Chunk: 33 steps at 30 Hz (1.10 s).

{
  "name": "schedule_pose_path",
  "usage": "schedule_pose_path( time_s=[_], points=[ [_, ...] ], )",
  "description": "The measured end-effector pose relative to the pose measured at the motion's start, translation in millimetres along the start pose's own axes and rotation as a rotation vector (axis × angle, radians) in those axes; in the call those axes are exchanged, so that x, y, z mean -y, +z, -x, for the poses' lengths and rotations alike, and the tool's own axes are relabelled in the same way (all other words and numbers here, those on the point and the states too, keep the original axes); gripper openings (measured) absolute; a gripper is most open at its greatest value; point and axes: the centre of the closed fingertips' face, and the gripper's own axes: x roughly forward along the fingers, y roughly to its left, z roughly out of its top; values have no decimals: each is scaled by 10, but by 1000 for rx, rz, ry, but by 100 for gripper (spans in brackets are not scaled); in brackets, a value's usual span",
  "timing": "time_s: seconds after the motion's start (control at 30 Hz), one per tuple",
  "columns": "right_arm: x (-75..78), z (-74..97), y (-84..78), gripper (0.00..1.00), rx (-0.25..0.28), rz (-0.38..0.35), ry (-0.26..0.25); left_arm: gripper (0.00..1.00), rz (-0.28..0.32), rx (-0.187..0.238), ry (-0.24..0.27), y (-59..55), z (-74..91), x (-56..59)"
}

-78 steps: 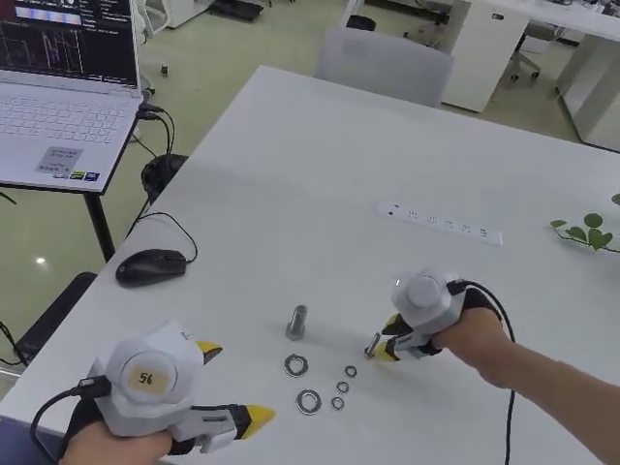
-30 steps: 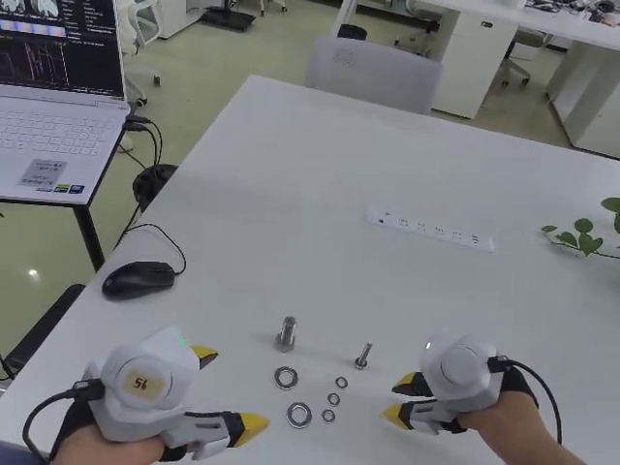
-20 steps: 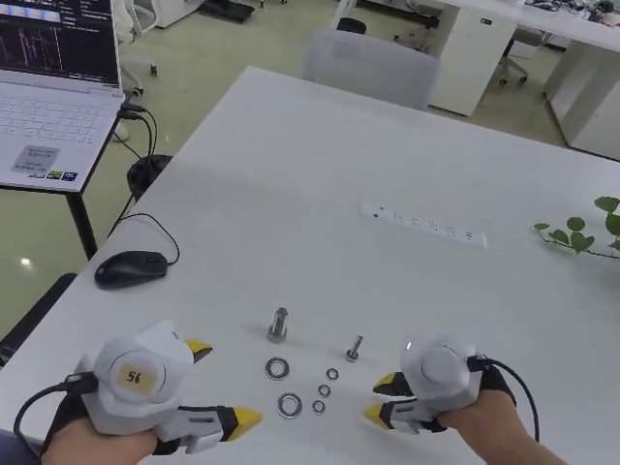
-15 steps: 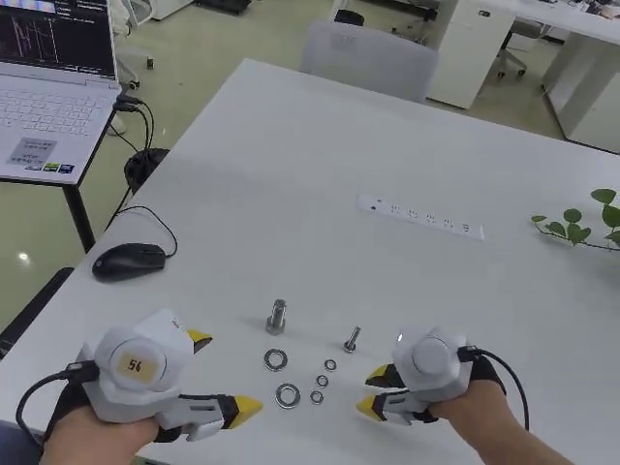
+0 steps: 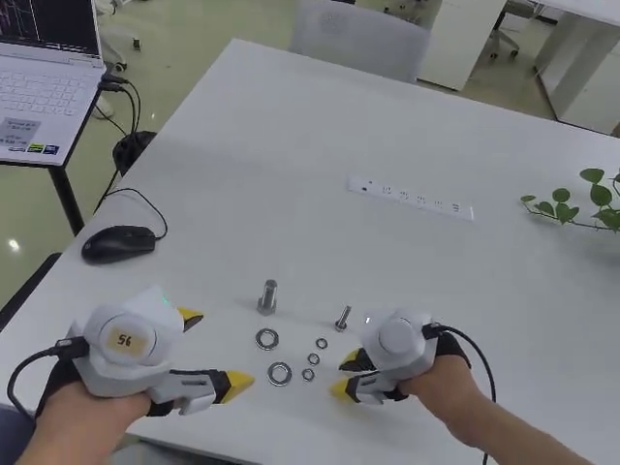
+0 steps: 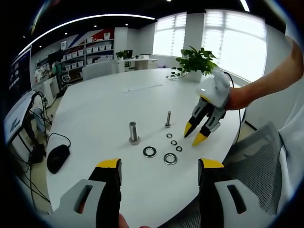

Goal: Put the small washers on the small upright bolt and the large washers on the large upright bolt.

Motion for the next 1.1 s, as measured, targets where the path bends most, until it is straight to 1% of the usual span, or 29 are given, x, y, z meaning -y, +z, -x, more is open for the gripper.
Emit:
schedule_pose_path(
  time_s=[0.23,0.27,0.37,0.43,0.5,0.53,0.57,0.6,0.73,0.87,0.97,1.1],
  points=[
    [-95,-147,111,24,-18,53,31,65,-1,1,-3,10,-12,25],
    [-90,-156,155,24,-5,74,29,65,-1,1,-3,9,-13,24],
    [-102,-184,201,24,-9,76,37,65,-2,0,-2,7,-7,24],
    [-92,-206,224,23,-14,107,37,65,-3,0,-3,10,-2,26],
    [-83,-215,230,22,-33,166,36,65,-7,0,-1,16,5,26],
    [-73,-219,231,21,-45,211,31,65,-7,1,-1,18,6,24],
    [-93,-222,237,21,-47,214,42,65,-6,2,0,19,7,20],
    [-89,-225,241,21,-49,203,43,65,-6,3,1,19,7,17],
    [-71,-231,251,19,-53,211,53,65,-10,5,-1,31,6,24],
    [-56,-246,271,17,-34,209,42,65,-12,7,-3,43,-2,34],
    [-81,-253,266,15,-43,261,42,64,-12,11,-2,55,2,36],
    [-74,-247,271,15,-51,249,36,64,-16,6,2,42,15,22]
  ],
)
